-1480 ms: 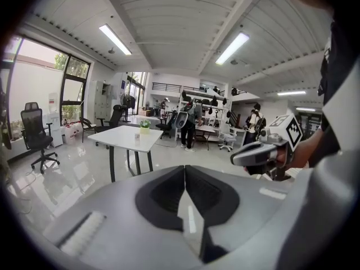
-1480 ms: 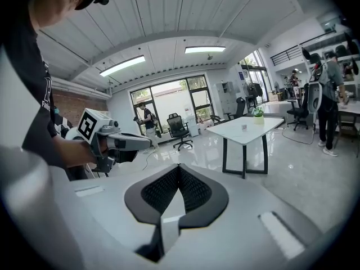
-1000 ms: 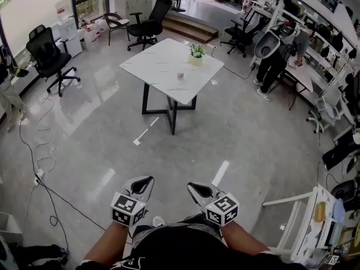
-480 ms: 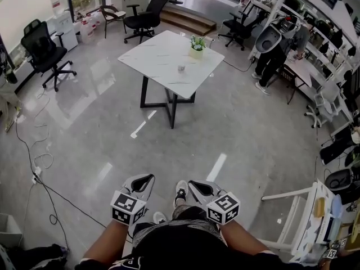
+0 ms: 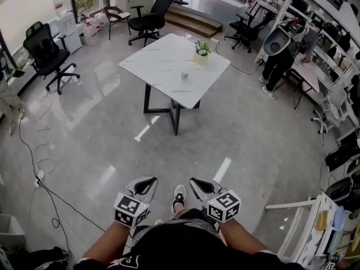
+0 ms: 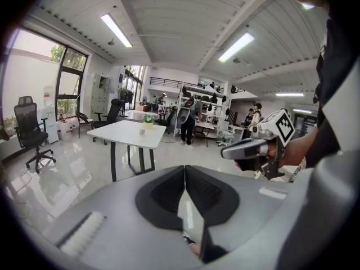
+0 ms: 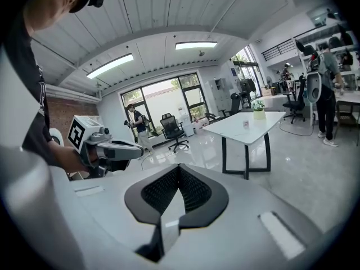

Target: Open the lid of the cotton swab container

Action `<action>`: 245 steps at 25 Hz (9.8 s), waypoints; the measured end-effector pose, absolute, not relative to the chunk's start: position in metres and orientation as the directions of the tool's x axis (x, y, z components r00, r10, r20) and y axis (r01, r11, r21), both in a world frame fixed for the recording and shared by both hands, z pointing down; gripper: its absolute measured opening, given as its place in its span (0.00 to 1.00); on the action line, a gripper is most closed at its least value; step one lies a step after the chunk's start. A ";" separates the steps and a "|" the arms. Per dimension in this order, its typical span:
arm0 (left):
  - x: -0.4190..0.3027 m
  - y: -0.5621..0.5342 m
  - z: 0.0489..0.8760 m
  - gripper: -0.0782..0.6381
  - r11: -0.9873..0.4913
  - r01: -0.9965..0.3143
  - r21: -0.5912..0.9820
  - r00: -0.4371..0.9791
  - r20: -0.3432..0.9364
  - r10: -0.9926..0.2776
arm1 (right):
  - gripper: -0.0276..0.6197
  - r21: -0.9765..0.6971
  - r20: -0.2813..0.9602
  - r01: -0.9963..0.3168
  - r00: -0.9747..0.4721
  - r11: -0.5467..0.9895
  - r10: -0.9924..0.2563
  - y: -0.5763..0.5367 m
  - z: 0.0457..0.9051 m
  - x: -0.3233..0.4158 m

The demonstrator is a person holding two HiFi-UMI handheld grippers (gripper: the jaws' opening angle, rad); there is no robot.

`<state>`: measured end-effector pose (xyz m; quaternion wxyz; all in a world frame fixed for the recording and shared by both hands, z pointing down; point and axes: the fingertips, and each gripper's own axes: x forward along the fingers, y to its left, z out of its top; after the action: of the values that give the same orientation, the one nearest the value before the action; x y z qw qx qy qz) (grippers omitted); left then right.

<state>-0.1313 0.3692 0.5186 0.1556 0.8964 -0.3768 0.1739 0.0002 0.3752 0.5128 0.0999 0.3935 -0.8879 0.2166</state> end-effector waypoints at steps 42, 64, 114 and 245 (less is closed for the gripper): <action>-0.014 0.110 0.494 0.19 -0.660 -0.745 0.093 0.624 0.445 -0.642 | 0.04 -0.356 0.312 -0.711 -0.702 0.607 -0.640 0.130 0.508 0.115; -0.037 0.014 0.515 0.19 -0.657 -0.742 0.129 0.636 0.444 -0.631 | 0.04 -0.343 0.355 -0.729 -0.685 0.593 -0.636 0.042 0.522 0.090; -0.075 -0.243 0.521 0.19 -0.808 -0.579 0.110 0.760 0.431 -0.486 | 0.04 -0.251 0.429 -0.848 -0.530 0.468 -0.731 -0.214 0.509 0.043; 0.036 -0.324 0.698 0.52 -0.835 -0.548 0.043 0.604 0.711 -0.360 | 0.04 -0.354 0.437 -0.804 -0.594 0.478 -0.675 -0.254 0.545 0.122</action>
<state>0.0363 -0.3236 0.6983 0.1294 0.8861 -0.2561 0.3640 0.1216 -0.2540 0.5449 0.1194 0.4343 -0.8514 0.2688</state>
